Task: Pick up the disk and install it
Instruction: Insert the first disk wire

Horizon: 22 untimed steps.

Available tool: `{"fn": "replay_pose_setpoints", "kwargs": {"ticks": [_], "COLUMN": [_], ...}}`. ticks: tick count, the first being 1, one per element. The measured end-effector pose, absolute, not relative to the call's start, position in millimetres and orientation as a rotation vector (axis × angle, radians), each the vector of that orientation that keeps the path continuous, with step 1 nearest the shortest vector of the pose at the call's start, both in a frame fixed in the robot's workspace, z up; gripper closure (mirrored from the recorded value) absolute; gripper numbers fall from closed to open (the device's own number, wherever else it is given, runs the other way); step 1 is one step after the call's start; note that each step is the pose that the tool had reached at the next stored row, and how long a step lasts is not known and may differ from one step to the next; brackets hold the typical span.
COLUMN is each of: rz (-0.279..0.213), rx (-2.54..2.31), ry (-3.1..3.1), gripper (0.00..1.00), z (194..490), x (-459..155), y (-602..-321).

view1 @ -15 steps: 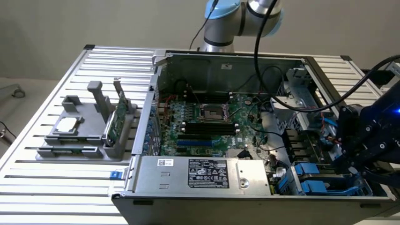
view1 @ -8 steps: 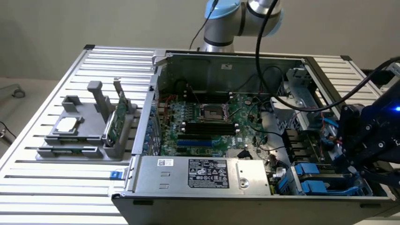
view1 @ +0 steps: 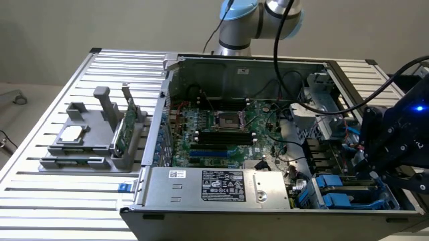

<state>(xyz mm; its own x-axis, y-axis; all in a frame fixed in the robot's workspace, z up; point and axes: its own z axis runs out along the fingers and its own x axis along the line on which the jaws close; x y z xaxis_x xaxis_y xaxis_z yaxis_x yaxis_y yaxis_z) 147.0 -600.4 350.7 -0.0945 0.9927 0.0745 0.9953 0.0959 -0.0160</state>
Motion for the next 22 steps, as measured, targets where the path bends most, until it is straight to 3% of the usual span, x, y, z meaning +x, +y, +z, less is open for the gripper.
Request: {"fn": "replay_pose_setpoints", "kwargs": {"ticks": [22], "rz": [-0.046], "rx": [-2.236], "ry": [-2.136], "gripper": [0.84], "z": [344.4], "x": [150.5], "y": [-590.7]}}
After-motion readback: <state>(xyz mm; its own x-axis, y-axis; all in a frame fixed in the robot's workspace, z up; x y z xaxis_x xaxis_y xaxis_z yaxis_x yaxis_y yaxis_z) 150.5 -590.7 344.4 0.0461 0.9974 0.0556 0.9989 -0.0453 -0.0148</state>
